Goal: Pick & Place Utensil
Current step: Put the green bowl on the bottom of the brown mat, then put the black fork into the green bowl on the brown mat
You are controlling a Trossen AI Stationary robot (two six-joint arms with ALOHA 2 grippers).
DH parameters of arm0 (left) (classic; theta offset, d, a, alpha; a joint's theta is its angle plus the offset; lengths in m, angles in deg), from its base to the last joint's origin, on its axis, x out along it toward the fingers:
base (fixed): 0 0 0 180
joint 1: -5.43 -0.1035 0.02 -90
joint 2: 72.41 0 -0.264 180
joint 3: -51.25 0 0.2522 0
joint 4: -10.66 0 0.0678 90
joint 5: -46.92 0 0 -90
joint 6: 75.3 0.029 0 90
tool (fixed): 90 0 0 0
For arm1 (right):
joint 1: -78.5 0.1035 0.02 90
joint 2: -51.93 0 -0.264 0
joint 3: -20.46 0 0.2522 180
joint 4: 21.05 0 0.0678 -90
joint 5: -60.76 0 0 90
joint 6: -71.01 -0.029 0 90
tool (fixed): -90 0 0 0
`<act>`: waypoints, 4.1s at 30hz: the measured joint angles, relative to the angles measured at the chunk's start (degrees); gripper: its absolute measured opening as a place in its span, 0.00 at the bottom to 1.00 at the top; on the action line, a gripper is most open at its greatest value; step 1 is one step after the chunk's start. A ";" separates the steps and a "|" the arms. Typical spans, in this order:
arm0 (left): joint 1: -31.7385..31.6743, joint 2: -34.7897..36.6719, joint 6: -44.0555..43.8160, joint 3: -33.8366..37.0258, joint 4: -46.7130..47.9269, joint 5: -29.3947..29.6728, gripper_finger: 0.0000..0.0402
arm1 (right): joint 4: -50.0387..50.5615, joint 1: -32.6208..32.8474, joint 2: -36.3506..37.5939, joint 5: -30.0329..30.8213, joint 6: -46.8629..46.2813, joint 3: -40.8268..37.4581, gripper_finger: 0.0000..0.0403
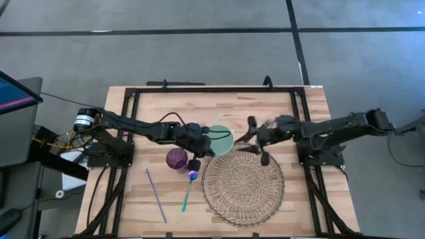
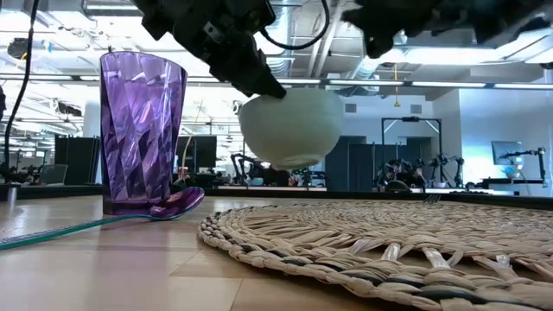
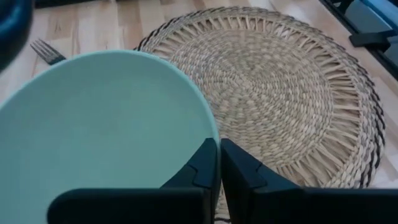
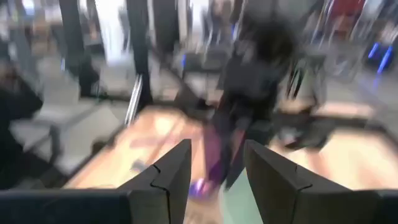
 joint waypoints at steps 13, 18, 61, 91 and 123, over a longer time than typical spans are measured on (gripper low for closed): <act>0.01 0.08 0.00 0.02 0.33 0.00 0.03 | 20.75 2.66 -18.87 10.27 3.13 16.79 0.42; 0.01 0.10 0.00 0.02 0.26 -0.02 0.04 | 21.25 2.64 -22.71 10.28 3.11 17.43 0.47; 0.14 0.19 -1.78 0.00 -0.31 2.76 0.22 | 41.86 25.14 -22.22 24.15 -18.94 20.51 0.01; 0.16 0.14 -1.75 0.00 -0.35 2.79 0.22 | 25.07 45.16 -32.30 31.76 -50.50 18.84 0.08; 1.04 0.12 -4.11 0.00 -2.46 2.80 0.22 | 51.08 35.27 -19.99 30.21 -35.87 34.13 0.29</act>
